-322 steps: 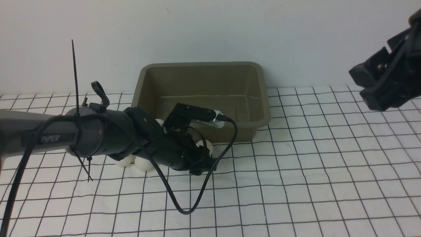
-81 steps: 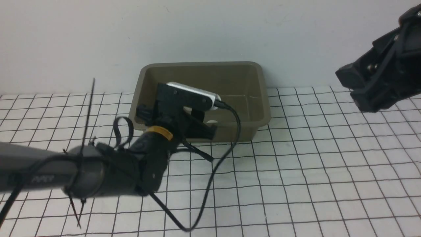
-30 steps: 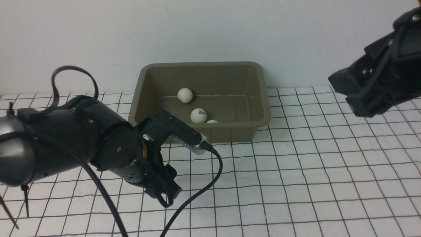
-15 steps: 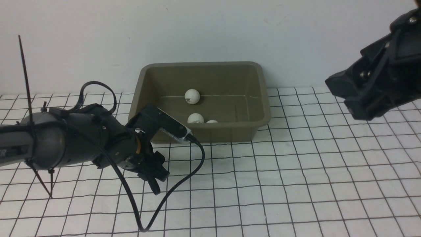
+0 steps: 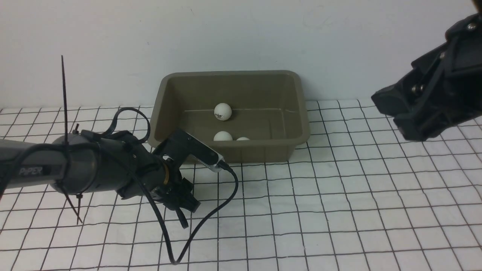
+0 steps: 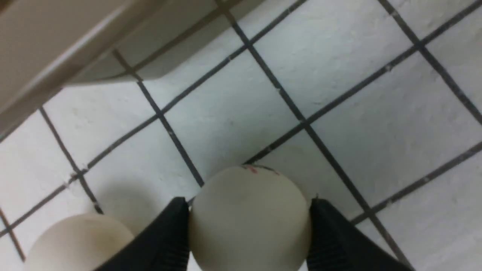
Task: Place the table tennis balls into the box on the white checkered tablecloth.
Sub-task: 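Reach for and grasp a ping pong ball on the table beside the basket, then drop the ball into the bin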
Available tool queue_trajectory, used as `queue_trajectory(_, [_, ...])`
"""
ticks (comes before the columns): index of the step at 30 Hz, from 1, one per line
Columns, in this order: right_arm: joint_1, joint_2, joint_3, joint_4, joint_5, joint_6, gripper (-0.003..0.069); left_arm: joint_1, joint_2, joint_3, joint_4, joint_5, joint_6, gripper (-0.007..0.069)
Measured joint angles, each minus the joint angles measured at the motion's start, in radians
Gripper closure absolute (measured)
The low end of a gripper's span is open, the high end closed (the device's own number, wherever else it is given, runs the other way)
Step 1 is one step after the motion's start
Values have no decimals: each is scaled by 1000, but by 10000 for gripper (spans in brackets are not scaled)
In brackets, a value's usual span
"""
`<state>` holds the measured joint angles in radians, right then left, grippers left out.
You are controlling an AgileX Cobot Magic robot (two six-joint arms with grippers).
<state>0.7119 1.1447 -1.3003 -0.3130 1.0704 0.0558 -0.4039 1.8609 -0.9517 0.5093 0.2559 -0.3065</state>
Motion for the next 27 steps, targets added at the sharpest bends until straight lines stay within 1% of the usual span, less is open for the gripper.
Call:
queue_trajectory(4, [0,0,0,0,-1,0,200,-24,-44,-1,3,44,-12,272])
queue_trajectory(7, [0,0,0,0,-8,0,200,-74,-127,-1,4,52,-12,272])
queue_trajectory(9, [0,0,0,1,-15,0,200,-107,-188,-1,24,-8,-12,272])
queue_trajectory(11, [0,0,0,3,-16,0,200,-110,-233,-1,55,-126,-14,272])
queue_trajectory(12, [0,0,0,3,-16,0,200,-100,-239,-6,66,-173,-23,272])
queue_trajectory(15, [0,0,0,5,-15,0,200,-66,-234,-23,79,-229,-48,272])
queue_trajectory(17, [0,0,0,8,-11,0,200,-28,-218,-40,82,-243,-63,272])
queue_trajectory(18, [0,0,0,11,-4,0,200,19,-189,-70,86,-247,-71,272])
queue_trajectory(20, [0,0,0,19,3,0,200,51,-160,-98,93,-249,-70,272])
queue_trajectory(23, [0,0,0,26,3,0,200,103,-77,-156,144,-256,-63,272])
queue_trajectory(24, [0,0,0,26,3,0,200,110,-40,-181,173,-264,-63,272])
queue_trajectory(25, [0,0,0,26,3,0,200,110,-35,-181,177,-264,-63,272])
queue_trajectory(27, [0,0,0,26,4,0,200,105,7,-215,207,-265,-82,242])
